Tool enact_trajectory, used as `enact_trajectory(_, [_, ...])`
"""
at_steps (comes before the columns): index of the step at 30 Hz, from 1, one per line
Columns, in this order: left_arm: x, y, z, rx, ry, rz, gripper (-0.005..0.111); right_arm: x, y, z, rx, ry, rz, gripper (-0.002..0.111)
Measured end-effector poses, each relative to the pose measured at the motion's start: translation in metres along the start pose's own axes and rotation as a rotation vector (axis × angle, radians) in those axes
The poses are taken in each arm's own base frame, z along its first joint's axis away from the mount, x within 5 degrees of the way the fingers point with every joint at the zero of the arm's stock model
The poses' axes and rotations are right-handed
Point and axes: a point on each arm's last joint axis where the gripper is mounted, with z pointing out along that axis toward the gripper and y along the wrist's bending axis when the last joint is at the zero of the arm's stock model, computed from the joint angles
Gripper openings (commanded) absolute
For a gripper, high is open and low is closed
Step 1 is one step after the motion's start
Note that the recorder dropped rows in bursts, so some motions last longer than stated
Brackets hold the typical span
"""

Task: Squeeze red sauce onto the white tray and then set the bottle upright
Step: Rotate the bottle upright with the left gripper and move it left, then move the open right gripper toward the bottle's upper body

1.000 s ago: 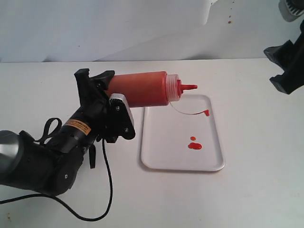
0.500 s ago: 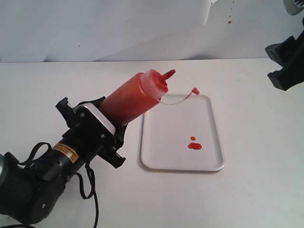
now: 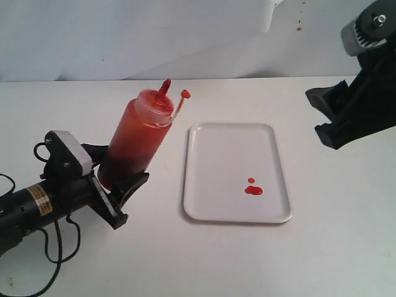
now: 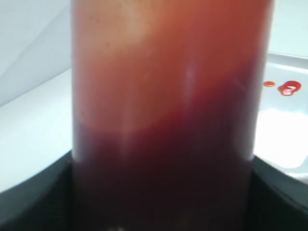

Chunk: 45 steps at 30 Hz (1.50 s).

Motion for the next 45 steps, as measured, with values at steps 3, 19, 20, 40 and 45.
enact_trajectory(3, [0.005,0.017,-0.009,0.019,-0.002,-0.043,0.0,0.0,0.006,0.002,-0.042,-0.041,0.042,0.068])
enact_trajectory(19, [0.002,0.026,-0.015,0.338,-0.026,0.026,0.0,0.043,0.062,0.059,-0.307,-0.179,0.205,0.068])
enact_trajectory(20, [0.002,0.026,-0.015,0.338,-0.026,0.026,0.0,0.044,0.064,0.063,-0.315,-0.178,0.206,0.068])
enact_trajectory(40, [0.033,0.024,0.001,0.418,0.026,-0.027,0.0,0.069,0.119,0.125,-0.626,-0.321,0.293,0.068])
enact_trajectory(45, [0.033,0.025,0.003,0.424,0.029,-0.041,0.0,0.076,0.127,0.136,-0.67,-0.337,0.317,0.068])
